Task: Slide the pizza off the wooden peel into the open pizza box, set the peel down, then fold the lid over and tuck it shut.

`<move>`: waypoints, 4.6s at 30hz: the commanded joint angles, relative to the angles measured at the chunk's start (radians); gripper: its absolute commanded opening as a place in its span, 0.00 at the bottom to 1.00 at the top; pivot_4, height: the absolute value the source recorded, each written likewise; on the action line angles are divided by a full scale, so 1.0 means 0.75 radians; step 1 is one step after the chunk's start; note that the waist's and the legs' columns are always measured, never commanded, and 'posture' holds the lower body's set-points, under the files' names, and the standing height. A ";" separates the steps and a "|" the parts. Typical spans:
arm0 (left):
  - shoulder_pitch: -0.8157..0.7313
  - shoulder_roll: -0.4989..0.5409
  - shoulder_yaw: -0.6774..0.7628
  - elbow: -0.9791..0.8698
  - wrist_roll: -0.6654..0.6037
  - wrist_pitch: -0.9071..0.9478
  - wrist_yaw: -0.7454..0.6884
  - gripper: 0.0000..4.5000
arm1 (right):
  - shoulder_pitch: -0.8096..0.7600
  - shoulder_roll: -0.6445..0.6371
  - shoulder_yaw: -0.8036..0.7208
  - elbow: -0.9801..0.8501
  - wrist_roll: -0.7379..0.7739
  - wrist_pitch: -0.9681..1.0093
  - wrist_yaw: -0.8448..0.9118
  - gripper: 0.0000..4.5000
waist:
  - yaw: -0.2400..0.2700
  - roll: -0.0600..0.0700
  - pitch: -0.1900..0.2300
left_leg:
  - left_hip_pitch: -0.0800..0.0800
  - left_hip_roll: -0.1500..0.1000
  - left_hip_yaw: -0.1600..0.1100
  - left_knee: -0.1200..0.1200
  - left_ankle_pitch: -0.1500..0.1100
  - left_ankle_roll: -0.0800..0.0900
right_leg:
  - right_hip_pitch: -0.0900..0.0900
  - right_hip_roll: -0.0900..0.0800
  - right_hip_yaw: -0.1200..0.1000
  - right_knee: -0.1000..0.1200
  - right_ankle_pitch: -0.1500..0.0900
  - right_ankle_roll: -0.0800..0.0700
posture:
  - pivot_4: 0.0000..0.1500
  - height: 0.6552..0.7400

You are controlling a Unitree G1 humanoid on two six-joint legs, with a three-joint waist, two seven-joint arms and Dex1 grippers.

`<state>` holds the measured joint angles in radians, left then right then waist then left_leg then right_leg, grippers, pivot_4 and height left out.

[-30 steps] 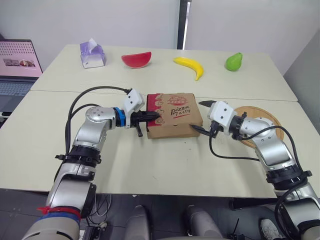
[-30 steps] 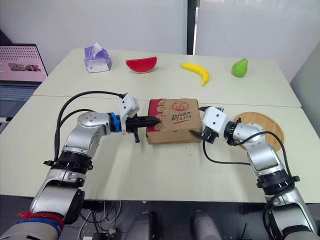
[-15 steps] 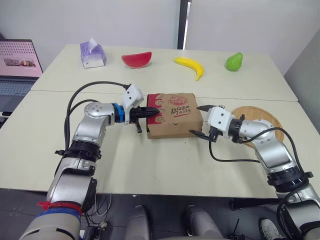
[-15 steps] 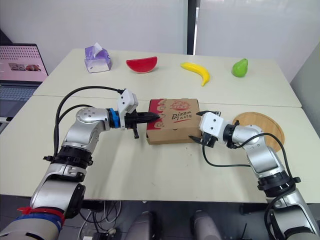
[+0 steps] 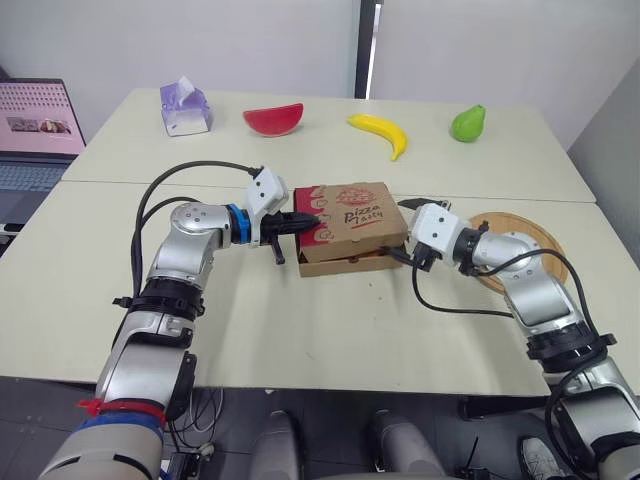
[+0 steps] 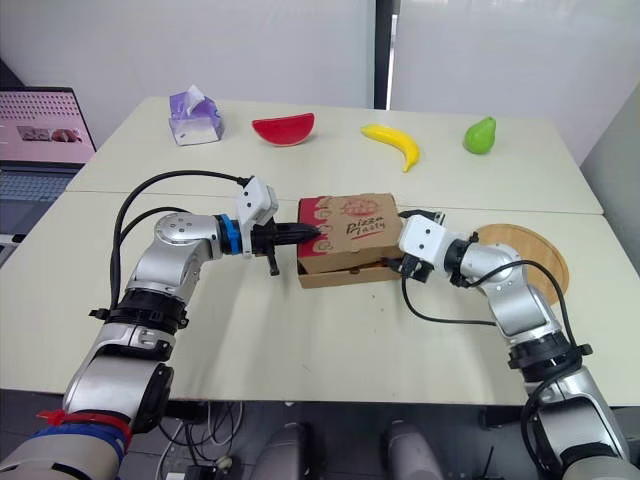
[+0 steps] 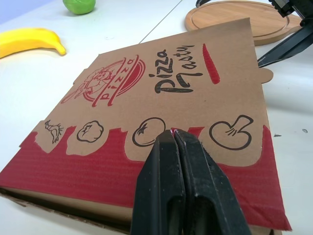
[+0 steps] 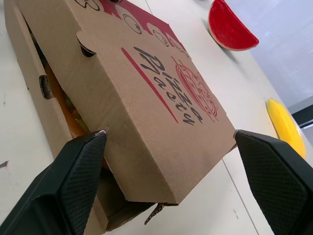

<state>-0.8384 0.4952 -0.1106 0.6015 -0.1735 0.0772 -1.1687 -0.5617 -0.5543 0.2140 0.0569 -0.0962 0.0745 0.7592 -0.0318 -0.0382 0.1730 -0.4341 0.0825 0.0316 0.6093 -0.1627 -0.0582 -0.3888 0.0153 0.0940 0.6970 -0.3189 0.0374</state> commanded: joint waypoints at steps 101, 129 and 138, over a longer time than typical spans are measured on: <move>-0.038 0.008 -0.122 0.280 0.341 -0.276 0.083 0.00 | -0.020 0.128 0.074 0.097 -0.004 0.341 0.000 0.01 | 0.003 0.002 -0.001 | 0.001 0.000 0.000 0.001 0.000 0.000 | 0.002 -0.001 -0.002 0.001 0.000 0.000 | 1.00 1.00; -0.009 0.050 0.160 0.233 0.194 -0.126 0.496 0.00 | -0.174 0.198 -0.199 0.404 0.135 0.162 -0.207 0.01 | 0.000 0.002 -0.004 | 0.000 0.000 0.000 0.000 0.000 0.000 | 0.000 -0.001 -0.002 0.001 0.000 0.000 | 1.00 1.00; 0.031 0.016 0.163 -0.057 -0.010 -0.014 0.209 0.00 | -0.094 0.185 -0.171 0.102 0.283 0.232 0.001 0.01 | 0.000 0.003 -0.002 | -0.001 0.000 0.000 0.000 0.000 0.000 | 0.000 -0.001 -0.002 0.001 0.000 0.000 | 1.00 1.00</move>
<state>-0.8174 0.4991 0.0200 0.6074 -0.1617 0.0458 -0.9801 -0.6421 -0.3974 0.0787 0.1885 0.1023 0.2283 0.7400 -0.0320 -0.0362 0.1719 -0.4346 0.0826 0.0316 0.6091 -0.1626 -0.0583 -0.3886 0.0149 0.0925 0.6978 -0.3188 0.0373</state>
